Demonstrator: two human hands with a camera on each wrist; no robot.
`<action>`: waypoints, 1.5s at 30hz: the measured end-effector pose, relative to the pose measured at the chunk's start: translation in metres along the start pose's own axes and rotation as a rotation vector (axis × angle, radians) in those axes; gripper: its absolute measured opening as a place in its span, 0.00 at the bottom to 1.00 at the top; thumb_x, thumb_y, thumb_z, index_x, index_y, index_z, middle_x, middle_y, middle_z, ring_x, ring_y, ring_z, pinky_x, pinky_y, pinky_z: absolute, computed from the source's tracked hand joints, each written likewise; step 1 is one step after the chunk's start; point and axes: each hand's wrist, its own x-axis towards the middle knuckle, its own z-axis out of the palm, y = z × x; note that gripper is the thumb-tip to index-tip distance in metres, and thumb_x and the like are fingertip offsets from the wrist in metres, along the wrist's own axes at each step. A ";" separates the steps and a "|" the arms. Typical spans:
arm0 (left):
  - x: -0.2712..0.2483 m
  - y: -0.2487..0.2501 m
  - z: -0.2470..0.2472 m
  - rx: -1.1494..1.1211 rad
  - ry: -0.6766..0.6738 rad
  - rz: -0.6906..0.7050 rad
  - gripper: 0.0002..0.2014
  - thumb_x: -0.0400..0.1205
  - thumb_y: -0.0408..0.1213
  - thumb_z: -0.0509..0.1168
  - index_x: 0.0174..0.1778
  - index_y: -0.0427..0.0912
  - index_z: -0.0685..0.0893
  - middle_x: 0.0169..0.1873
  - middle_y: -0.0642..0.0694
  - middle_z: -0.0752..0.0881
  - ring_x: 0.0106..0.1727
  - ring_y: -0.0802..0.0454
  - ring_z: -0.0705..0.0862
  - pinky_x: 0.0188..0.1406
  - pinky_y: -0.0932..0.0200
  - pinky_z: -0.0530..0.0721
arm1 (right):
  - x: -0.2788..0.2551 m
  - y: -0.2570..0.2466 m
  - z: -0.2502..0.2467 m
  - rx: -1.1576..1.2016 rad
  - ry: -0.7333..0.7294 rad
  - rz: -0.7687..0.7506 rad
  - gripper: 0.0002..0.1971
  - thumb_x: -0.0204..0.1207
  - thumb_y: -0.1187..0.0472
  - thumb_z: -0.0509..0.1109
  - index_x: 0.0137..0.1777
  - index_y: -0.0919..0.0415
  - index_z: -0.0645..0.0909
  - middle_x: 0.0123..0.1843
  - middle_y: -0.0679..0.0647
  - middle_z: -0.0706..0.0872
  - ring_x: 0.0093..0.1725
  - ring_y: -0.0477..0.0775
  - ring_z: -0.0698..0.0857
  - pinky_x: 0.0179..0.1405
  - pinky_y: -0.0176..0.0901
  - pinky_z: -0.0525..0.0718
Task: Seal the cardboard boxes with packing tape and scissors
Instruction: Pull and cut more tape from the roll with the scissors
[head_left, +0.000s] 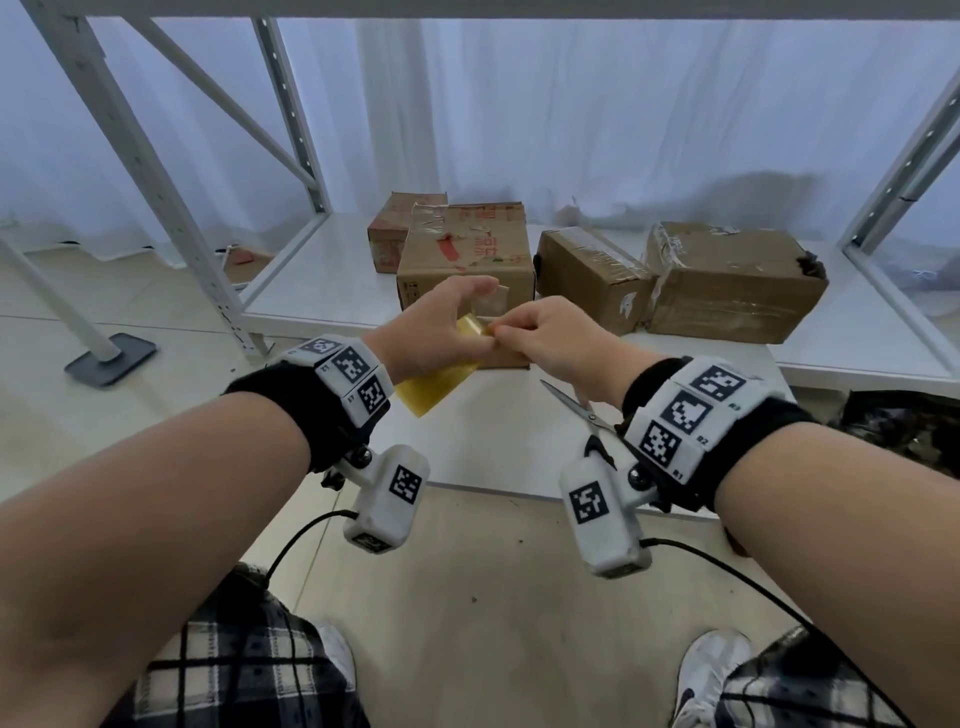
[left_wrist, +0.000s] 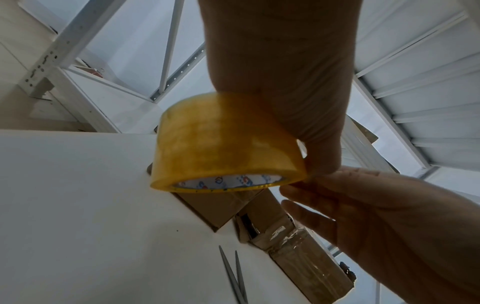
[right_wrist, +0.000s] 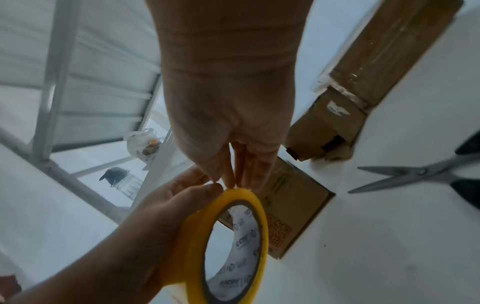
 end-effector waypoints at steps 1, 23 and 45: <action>0.001 0.000 0.000 0.008 0.000 0.004 0.37 0.77 0.42 0.74 0.80 0.45 0.65 0.75 0.50 0.73 0.74 0.54 0.72 0.70 0.59 0.73 | 0.001 -0.001 -0.001 0.005 0.025 -0.014 0.10 0.82 0.62 0.66 0.53 0.64 0.88 0.52 0.67 0.88 0.49 0.60 0.84 0.60 0.57 0.82; -0.005 0.012 -0.009 -0.055 -0.047 -0.009 0.33 0.76 0.36 0.74 0.76 0.48 0.68 0.59 0.63 0.74 0.55 0.72 0.77 0.47 0.82 0.75 | 0.020 0.008 -0.024 0.261 0.241 0.175 0.12 0.77 0.68 0.68 0.58 0.58 0.76 0.46 0.53 0.77 0.40 0.49 0.78 0.29 0.32 0.78; -0.016 0.033 -0.018 -0.323 -0.216 -0.011 0.31 0.70 0.43 0.74 0.69 0.56 0.73 0.62 0.59 0.81 0.58 0.57 0.84 0.52 0.61 0.87 | 0.008 0.034 -0.035 0.204 -0.030 0.031 0.04 0.74 0.63 0.75 0.45 0.63 0.87 0.45 0.57 0.90 0.45 0.49 0.87 0.45 0.37 0.86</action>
